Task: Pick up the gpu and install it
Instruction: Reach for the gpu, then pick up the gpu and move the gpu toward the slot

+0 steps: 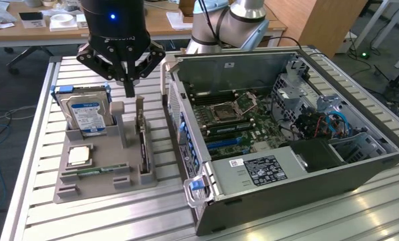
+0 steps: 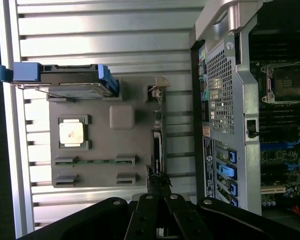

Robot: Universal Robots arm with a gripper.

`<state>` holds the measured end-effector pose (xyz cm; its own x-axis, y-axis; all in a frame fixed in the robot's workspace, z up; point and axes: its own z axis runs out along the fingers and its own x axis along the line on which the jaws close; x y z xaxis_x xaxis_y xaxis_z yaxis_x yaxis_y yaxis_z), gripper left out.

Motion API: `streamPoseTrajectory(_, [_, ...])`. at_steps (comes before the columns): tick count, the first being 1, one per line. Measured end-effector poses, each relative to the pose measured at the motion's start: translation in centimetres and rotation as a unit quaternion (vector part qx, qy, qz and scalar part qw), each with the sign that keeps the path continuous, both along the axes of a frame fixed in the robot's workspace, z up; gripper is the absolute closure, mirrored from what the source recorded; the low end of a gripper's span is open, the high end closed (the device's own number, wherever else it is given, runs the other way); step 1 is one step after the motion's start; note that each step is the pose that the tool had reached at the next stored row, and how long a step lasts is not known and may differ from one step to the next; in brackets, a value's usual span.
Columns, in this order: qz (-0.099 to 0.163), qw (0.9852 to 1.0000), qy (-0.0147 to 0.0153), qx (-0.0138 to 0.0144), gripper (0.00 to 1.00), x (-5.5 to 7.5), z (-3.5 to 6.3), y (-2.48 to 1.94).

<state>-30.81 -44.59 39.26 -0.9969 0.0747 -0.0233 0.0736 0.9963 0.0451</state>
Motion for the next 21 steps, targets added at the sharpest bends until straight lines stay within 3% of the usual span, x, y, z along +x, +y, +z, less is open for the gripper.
streamPoseTrajectory(16, [0.0, 1.0, 0.0, 0.0, 0.89, -0.03, 0.0, 0.0])
streamPoseTrajectory(21, [0.0, 1.0, 0.0, 0.0, 0.71, -0.03, 0.0, 0.0])
